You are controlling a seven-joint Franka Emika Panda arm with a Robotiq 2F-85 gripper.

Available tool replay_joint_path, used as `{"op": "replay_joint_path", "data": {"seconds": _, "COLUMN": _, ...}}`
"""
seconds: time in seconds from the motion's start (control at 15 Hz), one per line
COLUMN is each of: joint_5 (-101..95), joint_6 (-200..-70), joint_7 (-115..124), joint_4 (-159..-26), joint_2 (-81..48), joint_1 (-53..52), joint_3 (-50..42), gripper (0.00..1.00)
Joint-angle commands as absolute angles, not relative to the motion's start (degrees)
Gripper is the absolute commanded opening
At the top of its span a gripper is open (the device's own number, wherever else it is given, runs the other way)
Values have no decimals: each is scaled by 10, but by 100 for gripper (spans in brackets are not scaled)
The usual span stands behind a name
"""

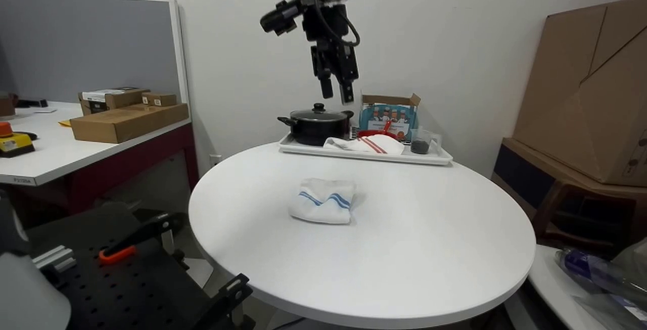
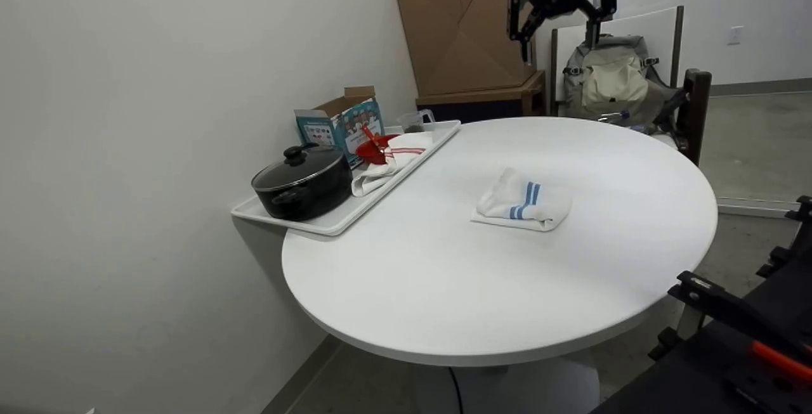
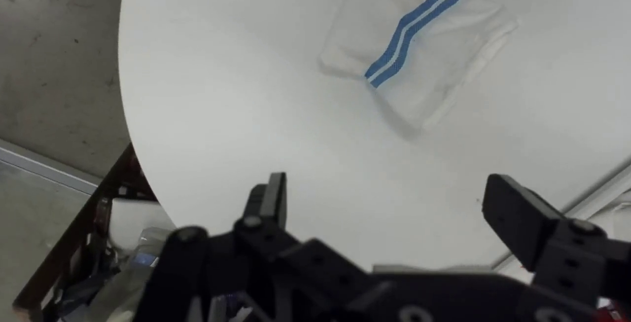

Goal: Use the white and blue cloth to wipe the table

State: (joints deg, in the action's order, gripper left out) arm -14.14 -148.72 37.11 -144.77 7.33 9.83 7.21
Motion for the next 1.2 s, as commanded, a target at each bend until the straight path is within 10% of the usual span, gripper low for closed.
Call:
{"op": "replay_joint_path", "data": {"seconds": 0.0, "joint_5": -142, "joint_6": -1537, "joint_7": 359, "joint_4": -1397, "joint_2": -42, "joint_1": 80, "joint_3": 39, "gripper": 100}}
{"op": "replay_joint_path", "data": {"seconds": 1.13, "joint_5": -60, "joint_6": -1579, "joint_7": 307, "joint_4": -1220, "joint_2": -365, "joint_1": -90, "joint_3": -43, "gripper": 92}}
